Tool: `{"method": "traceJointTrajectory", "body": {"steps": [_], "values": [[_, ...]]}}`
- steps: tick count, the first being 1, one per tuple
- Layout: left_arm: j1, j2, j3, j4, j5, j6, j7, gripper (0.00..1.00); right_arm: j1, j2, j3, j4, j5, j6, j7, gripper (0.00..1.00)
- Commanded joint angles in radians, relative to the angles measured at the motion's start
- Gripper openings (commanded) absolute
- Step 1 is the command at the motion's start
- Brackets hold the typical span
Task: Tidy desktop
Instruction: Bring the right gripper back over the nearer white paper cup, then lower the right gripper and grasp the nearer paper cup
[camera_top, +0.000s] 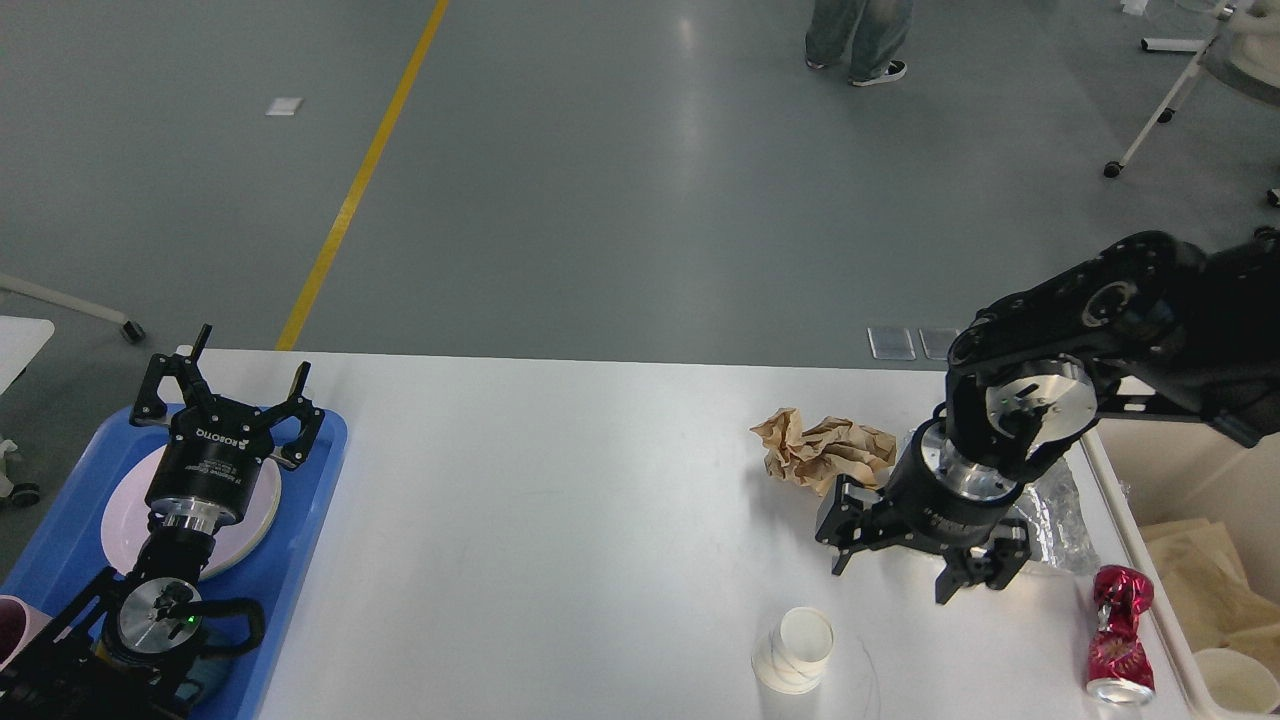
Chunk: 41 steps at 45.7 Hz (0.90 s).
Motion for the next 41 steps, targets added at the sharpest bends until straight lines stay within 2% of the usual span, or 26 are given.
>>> {"method": "traceJointTrajectory", "body": {"steps": [1,10,26,41], "values": [[0.0,0.0,0.0,0.0,0.0,0.001,0.0,0.96,-0.116,0.016,0.076,-0.035,-0.039,-0.05,-0.016,0.93],[0.0,0.0,0.0,0.0,0.0,0.0,0.0,0.96,-0.235,0.075,0.094,-0.162,-0.07,-0.07,-0.016,0.93],[0.0,0.0,0.0,-0.001,0.0,0.0,0.0,0.96,-0.315,0.122,0.096,-0.242,-0.072,-0.107,-0.016,0.93],[0.0,0.0,0.0,0.0,0.0,0.0,0.0,0.96,-0.326,0.125,0.131,-0.264,-0.053,-0.11,-0.016,1.0]]}}
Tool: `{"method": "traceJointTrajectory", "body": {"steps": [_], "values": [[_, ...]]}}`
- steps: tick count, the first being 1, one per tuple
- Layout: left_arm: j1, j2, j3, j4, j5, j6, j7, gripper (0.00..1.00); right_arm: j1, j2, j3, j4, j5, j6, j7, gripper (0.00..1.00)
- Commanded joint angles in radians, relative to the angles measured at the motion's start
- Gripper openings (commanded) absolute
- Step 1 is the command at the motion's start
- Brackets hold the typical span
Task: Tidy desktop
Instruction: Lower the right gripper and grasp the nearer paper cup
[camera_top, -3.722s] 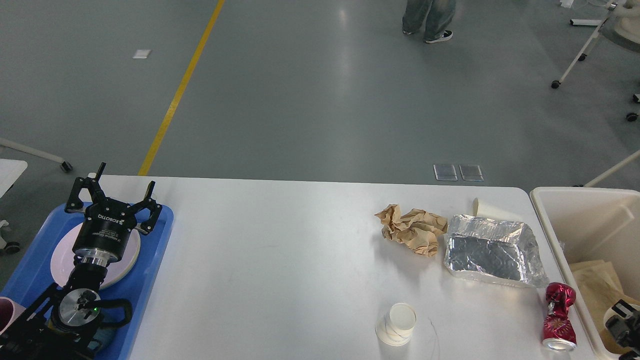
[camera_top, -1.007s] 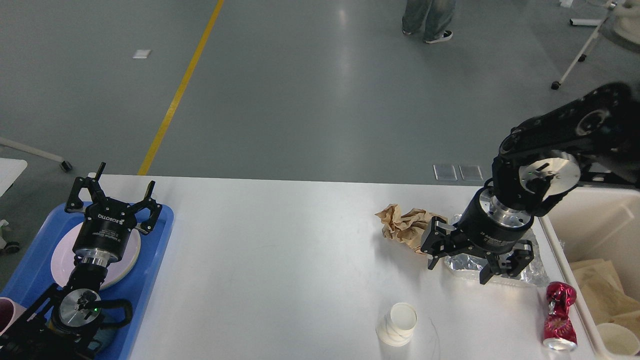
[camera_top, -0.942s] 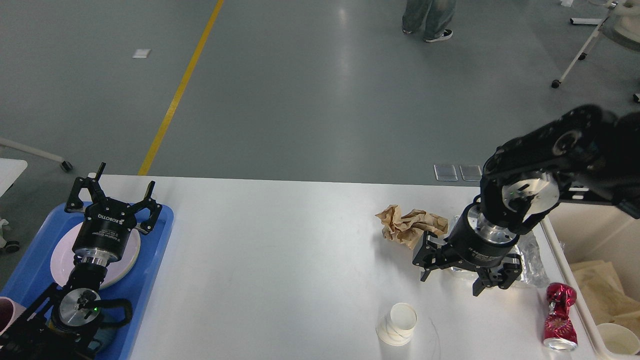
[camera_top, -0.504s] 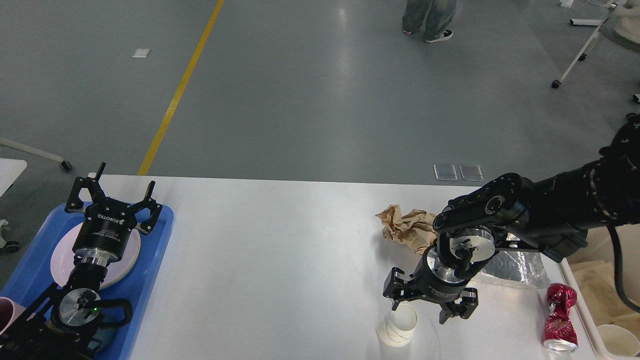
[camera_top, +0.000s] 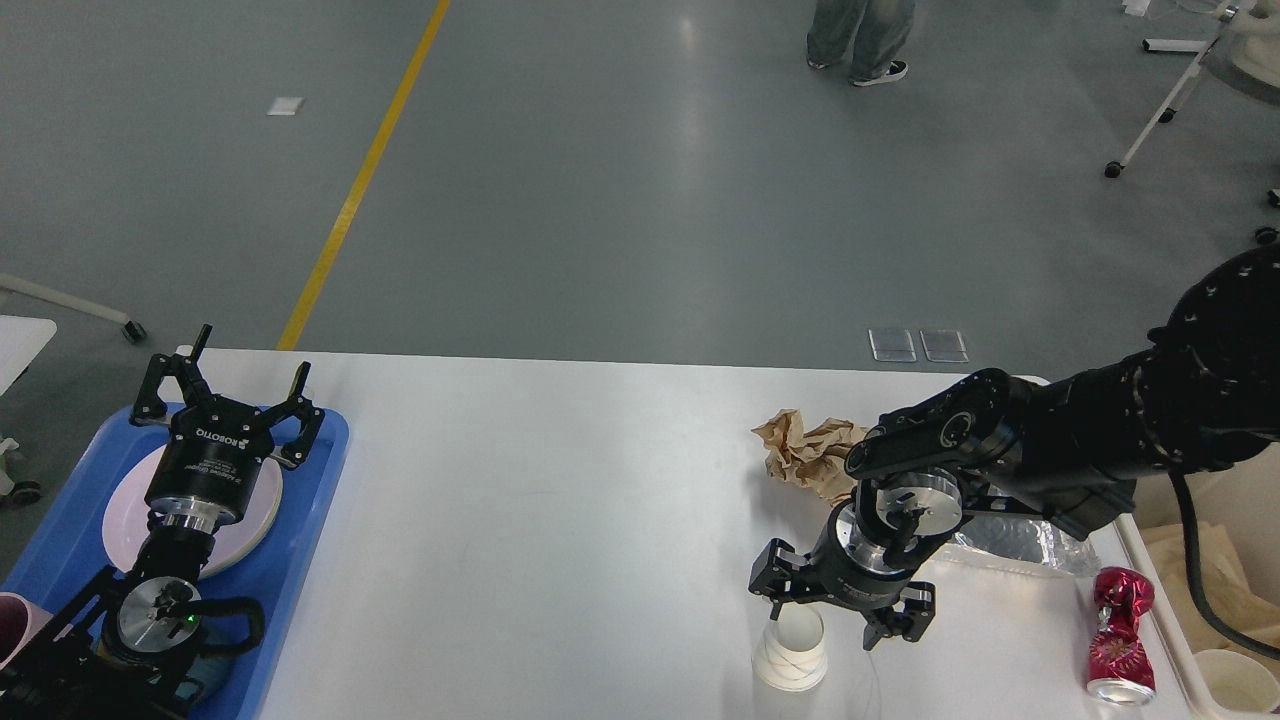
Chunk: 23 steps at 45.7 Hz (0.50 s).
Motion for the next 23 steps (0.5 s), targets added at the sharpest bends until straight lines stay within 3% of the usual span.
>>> {"method": "traceJointTrajectory", "body": {"steps": [1,23], "values": [[0.0,0.0,0.0,0.0,0.0,-0.001,0.0,0.96,-0.001,-0.001,0.021,-0.001,0.004,-0.001,0.0,1.0],[0.0,0.0,0.0,0.0,0.0,-0.001,0.001,0.96,-0.03,0.001,0.033,0.001,0.005,-0.016,0.0,0.99]]}}
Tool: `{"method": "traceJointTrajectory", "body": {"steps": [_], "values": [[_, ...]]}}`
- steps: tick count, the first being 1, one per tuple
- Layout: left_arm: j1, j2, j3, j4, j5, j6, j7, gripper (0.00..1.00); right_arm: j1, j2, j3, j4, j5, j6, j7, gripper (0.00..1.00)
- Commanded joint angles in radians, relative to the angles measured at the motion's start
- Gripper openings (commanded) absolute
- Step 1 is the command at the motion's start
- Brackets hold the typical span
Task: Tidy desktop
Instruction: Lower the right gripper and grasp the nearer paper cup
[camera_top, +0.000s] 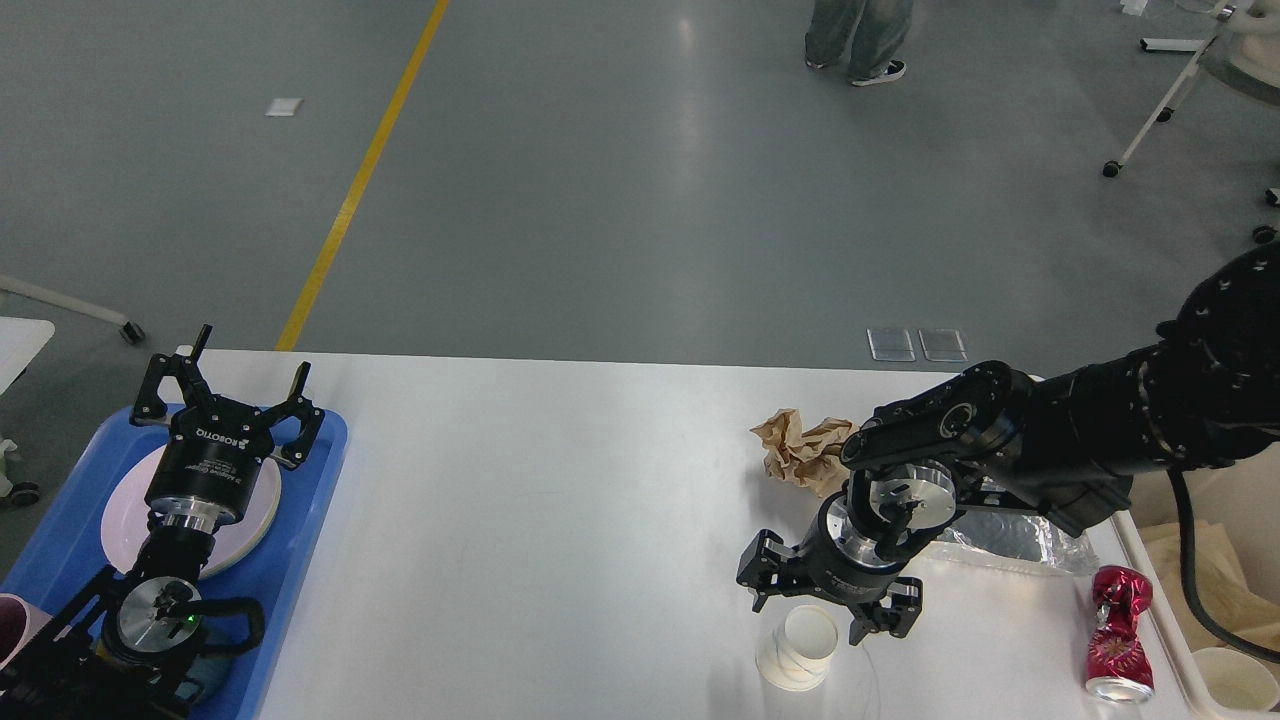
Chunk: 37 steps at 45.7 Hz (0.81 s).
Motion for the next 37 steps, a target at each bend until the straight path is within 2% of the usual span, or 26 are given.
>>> {"method": "traceJointTrajectory", "body": {"steps": [1,13,19,23,30,33,37], "values": [[0.0,0.0,0.0,0.0,0.0,0.001,0.0,0.96,-0.031,0.007,0.0,-0.001,-0.001,-0.024,0.0,0.99],[0.0,0.0,0.0,-0.001,0.0,0.0,0.0,0.96,-0.057,0.005,-0.001,-0.003,-0.003,-0.076,0.002,0.98],[0.0,0.0,0.0,0.0,0.0,0.0,0.0,0.96,-0.089,0.011,-0.006,-0.006,-0.003,-0.144,0.002,0.98],[0.0,0.0,0.0,0.0,0.0,0.001,0.0,0.96,-0.099,0.022,-0.006,-0.015,-0.003,-0.148,0.003,0.91],[0.0,0.0,0.0,0.0,0.0,0.0,0.001,0.96,-0.106,0.024,-0.006,-0.023,-0.003,-0.148,0.002,0.9],[0.0,0.0,0.0,-0.001,0.0,0.0,0.0,0.96,-0.106,0.024,-0.006,-0.023,-0.001,-0.148,0.002,0.84],[0.0,0.0,0.0,0.0,0.0,0.001,0.0,0.96,-0.103,0.024,-0.005,-0.023,-0.001,-0.141,0.002,0.66]]}}
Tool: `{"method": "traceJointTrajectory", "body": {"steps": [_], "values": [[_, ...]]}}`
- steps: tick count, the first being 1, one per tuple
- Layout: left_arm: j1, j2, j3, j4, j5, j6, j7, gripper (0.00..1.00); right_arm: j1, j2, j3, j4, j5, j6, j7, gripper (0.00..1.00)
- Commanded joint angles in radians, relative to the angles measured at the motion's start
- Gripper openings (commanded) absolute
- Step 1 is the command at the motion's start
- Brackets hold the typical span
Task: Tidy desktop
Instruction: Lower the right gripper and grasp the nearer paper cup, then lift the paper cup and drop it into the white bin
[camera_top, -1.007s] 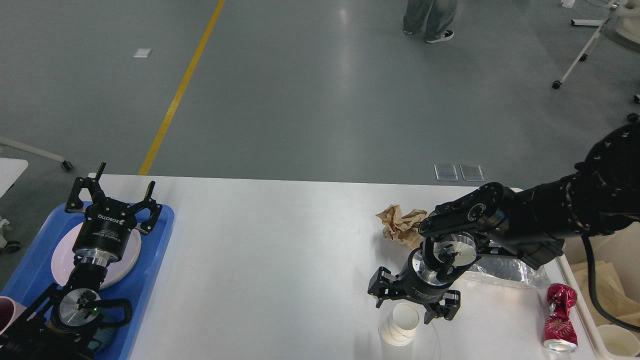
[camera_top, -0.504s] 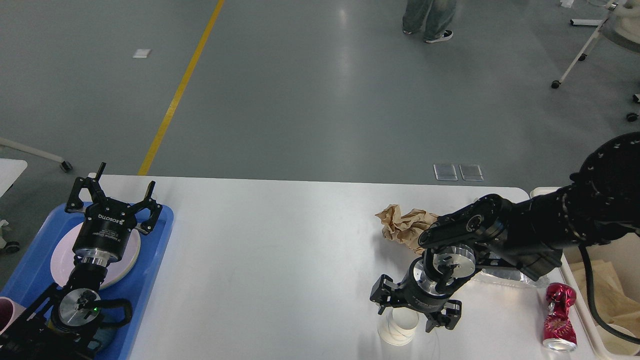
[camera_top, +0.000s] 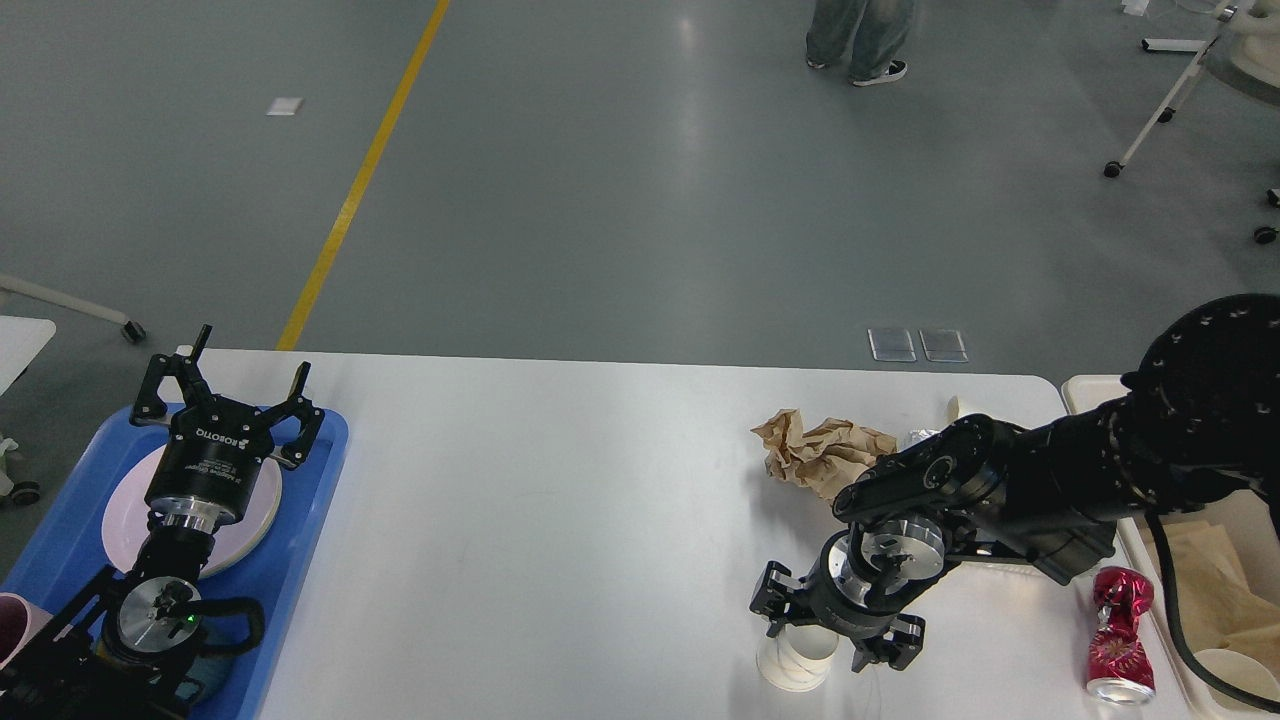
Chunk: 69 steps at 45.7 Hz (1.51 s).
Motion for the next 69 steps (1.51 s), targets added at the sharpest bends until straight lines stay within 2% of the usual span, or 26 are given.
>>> {"method": "traceJointTrajectory", "body": {"steps": [1,3,8,10,14,16,27,40,51,54,56,61,63,65,69], "values": [[0.0,0.0,0.0,0.0,0.0,0.0,0.0,0.96,0.003,0.0,0.001,0.0,0.001,0.009,-0.001,0.61],[0.0,0.0,0.0,0.0,0.0,0.001,0.0,0.96,0.004,0.0,0.001,0.0,0.001,0.009,0.001,0.55],[0.0,0.0,0.0,0.0,0.0,0.0,0.001,0.96,0.007,-0.001,0.004,0.003,0.001,0.012,0.002,0.46],[0.0,0.0,0.0,0.0,0.0,0.0,0.0,0.96,0.01,-0.001,0.004,0.005,0.002,0.017,0.002,0.36],[0.0,0.0,0.0,0.0,0.0,0.0,0.0,0.96,0.013,-0.004,0.004,0.011,0.006,0.026,0.002,0.08],[0.0,0.0,0.0,0.0,0.0,0.0,0.0,0.96,0.016,-0.006,0.003,0.012,0.01,0.038,0.002,0.02],[0.0,0.0,0.0,0.0,0.0,0.0,0.001,0.96,0.096,-0.07,-0.009,0.052,0.013,0.101,0.006,0.01],[0.0,0.0,0.0,-0.001,0.0,0.0,0.001,0.96,0.314,-0.182,-0.051,0.153,0.028,0.233,0.004,0.0],[0.0,0.0,0.0,0.0,0.0,0.001,0.0,0.96,0.599,-0.204,-0.279,0.196,0.072,0.417,0.016,0.0],[0.0,0.0,0.0,0.0,0.0,0.0,0.0,0.96,0.664,-0.204,-0.357,0.204,0.072,0.463,0.054,0.0],[0.0,0.0,0.0,0.0,0.0,0.0,0.001,0.96,0.702,-0.21,-0.417,0.204,0.072,0.491,0.103,0.0],[0.0,0.0,0.0,0.0,0.0,0.0,0.001,0.96,0.806,-0.218,-0.59,0.204,0.061,0.538,0.286,0.0],[0.0,0.0,0.0,0.0,0.0,0.0,0.001,0.96,0.84,-0.225,-0.641,0.204,0.055,0.554,0.337,0.0],[0.0,0.0,0.0,0.0,0.0,0.0,0.0,0.96,0.856,-0.237,-0.677,0.202,0.05,0.56,0.361,0.0],[0.0,0.0,0.0,0.0,0.0,0.0,0.0,0.96,0.856,-0.265,-0.707,0.19,0.023,0.552,0.363,0.0]]}}
